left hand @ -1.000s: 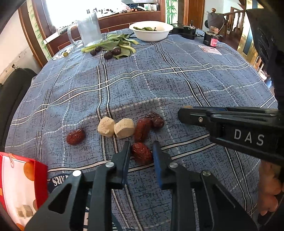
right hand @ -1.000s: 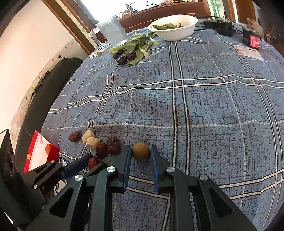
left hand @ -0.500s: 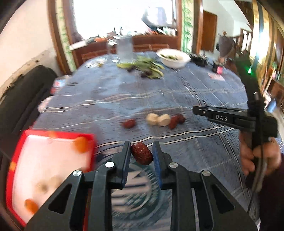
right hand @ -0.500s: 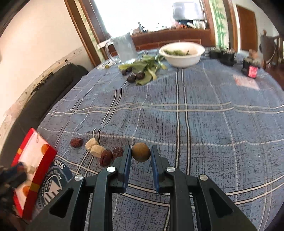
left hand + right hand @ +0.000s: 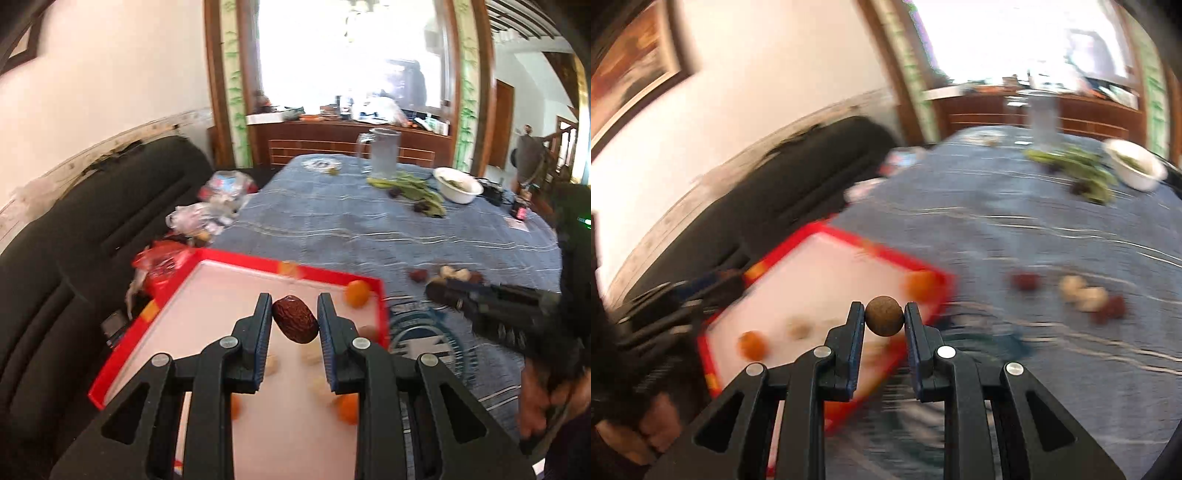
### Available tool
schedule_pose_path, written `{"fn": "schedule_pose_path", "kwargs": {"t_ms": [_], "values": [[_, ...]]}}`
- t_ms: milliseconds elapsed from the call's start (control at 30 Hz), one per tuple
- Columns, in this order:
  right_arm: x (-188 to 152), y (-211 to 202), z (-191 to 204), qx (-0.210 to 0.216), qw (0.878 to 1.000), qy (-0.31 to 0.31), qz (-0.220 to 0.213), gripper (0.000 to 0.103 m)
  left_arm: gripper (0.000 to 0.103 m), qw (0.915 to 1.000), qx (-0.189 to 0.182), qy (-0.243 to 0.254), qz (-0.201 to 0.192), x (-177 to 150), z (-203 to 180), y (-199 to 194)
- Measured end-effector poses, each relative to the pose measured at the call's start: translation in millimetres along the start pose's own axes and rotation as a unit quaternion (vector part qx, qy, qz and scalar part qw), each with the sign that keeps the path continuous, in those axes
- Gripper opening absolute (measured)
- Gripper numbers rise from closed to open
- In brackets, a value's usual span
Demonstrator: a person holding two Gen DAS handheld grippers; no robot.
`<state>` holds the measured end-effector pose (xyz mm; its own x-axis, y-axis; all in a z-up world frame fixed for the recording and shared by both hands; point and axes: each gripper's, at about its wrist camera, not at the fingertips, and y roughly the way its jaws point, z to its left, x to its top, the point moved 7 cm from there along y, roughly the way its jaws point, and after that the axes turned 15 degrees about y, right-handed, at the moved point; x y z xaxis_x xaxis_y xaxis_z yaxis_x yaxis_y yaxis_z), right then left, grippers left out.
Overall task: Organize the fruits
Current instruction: 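Carry the date and kiwi over the red tray and open both grippers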
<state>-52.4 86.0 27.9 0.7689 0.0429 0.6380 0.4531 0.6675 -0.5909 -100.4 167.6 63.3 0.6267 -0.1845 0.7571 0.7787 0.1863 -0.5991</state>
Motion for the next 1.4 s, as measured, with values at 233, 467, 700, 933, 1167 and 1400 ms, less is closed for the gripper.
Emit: {"fn": "schedule_pose_path", "kwargs": {"t_ms": [233,467,700,933,1167,1400], "values": [[-32,28,32,0.026,0.998,-0.02,0.05,0.02,0.027,0.9988,0.013,-0.022,0.041,-41,29,19],[-55,41,44,0.007,0.996,-0.05,0.078,0.02,0.027,0.9978,0.047,-0.017,0.044,-51,43,23],[-70,50,45,-0.021,0.994,-0.067,0.086,0.021,0.027,0.9958,0.063,-0.027,0.061,-66,55,27],[-73,44,45,-0.034,0.994,-0.07,0.08,0.021,0.027,0.9942,0.061,-0.028,0.084,-78,55,33],[-62,20,42,-0.024,0.996,-0.064,0.051,0.021,0.065,0.9932,0.078,-0.019,0.084,-79,52,25],[-42,-11,8,-0.042,0.999,-0.031,0.014,0.023,0.078,0.9929,0.077,-0.003,0.091,-80,38,19]]}}
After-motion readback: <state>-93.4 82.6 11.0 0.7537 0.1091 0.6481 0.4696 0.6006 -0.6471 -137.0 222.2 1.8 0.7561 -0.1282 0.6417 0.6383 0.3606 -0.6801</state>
